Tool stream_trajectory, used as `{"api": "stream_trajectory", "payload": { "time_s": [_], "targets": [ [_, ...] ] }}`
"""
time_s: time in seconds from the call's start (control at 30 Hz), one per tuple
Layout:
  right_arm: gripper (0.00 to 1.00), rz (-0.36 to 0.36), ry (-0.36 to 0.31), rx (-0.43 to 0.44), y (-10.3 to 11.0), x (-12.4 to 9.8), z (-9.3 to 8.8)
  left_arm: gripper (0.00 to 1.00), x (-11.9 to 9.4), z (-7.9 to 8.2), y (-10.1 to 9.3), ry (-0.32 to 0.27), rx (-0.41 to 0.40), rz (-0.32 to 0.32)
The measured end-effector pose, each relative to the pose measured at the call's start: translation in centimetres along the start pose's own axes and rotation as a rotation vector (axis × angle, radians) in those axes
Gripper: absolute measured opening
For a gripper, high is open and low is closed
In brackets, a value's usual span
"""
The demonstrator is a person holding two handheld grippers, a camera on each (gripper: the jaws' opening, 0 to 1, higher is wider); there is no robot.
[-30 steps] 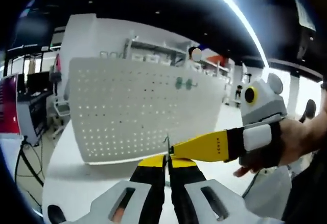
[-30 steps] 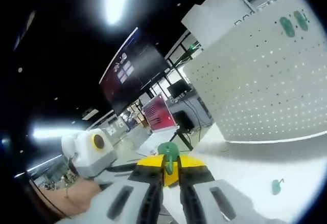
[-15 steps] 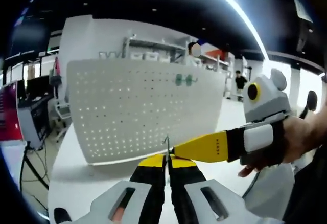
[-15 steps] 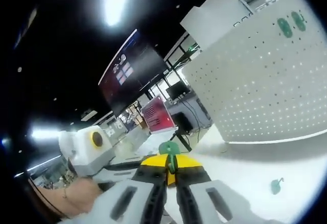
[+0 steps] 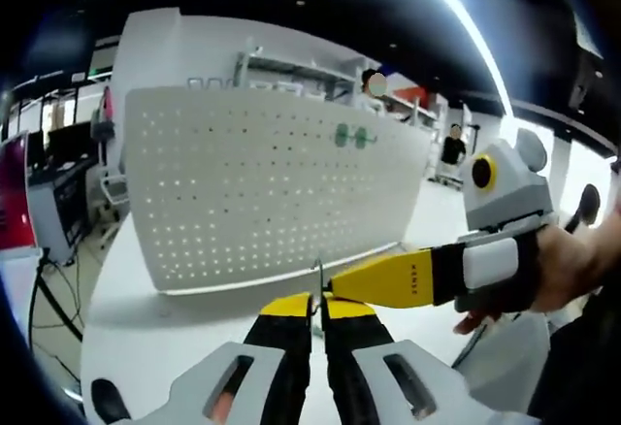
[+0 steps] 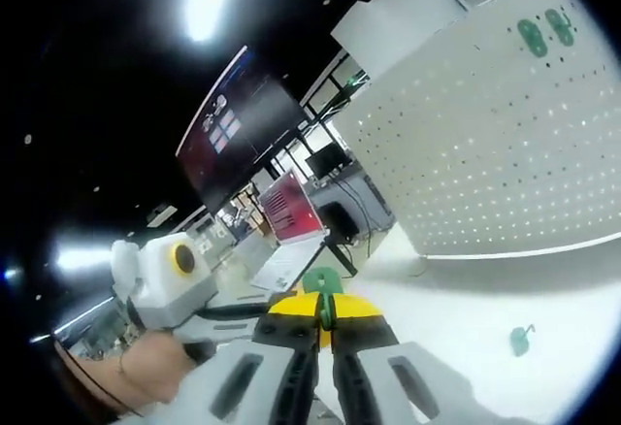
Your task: Insert the hook assembly into the mounting plate slot until the hook locks in place.
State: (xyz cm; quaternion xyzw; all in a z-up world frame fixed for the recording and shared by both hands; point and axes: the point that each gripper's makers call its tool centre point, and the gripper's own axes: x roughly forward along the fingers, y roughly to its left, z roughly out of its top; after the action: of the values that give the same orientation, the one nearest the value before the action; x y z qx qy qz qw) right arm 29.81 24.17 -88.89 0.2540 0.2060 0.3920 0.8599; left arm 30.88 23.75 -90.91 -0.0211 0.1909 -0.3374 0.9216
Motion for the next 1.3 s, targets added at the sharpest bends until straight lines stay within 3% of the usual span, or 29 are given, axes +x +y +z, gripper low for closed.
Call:
{"api": "stream_trajectory", "payload": {
  "time_s": [0.07,0.17,0.27,0.4,0.77,1.03,1.3],
  "targets": [
    [0.00,0.004,-0.002,0.021,0.0,0.0,-0.1,0.07,0.0,-0.1,0.0,-0.006,-0.013,-0.004],
    [0.00,0.006,0.003,0.014,0.0,0.0,-0.1,0.19,0.1,-0.6,-0.2,0.004,-0.041,-0.020],
    [0.00,0.011,0.006,0.001,0.3,0.0,-0.1,0.18,-0.1,-0.4,-0.4,-0.018,-0.033,-0.033],
    [0.00,0.009,0.003,0.002,0.1,-0.1,0.1,0.31,-0.2,-0.3,-0.3,-0.024,-0.031,-0.028],
    [0.00,0.002,-0.020,-0.040,-0.2,-0.6,1.0,0.51,-0.5,-0.5,-0.6,-0.049,-0.024,-0.056],
    [0.00,-0.018,-0.019,-0.115,-0.2,-0.8,1.4,0.74,-0.4,-0.3,-1.5,-0.070,-0.004,-0.094],
    [0.00,-0.078,-0.053,-0.193,-1.5,-1.4,2.9,0.86,-0.5,-0.5,-2.4,-0.077,0.006,-0.130]
  ]
}}
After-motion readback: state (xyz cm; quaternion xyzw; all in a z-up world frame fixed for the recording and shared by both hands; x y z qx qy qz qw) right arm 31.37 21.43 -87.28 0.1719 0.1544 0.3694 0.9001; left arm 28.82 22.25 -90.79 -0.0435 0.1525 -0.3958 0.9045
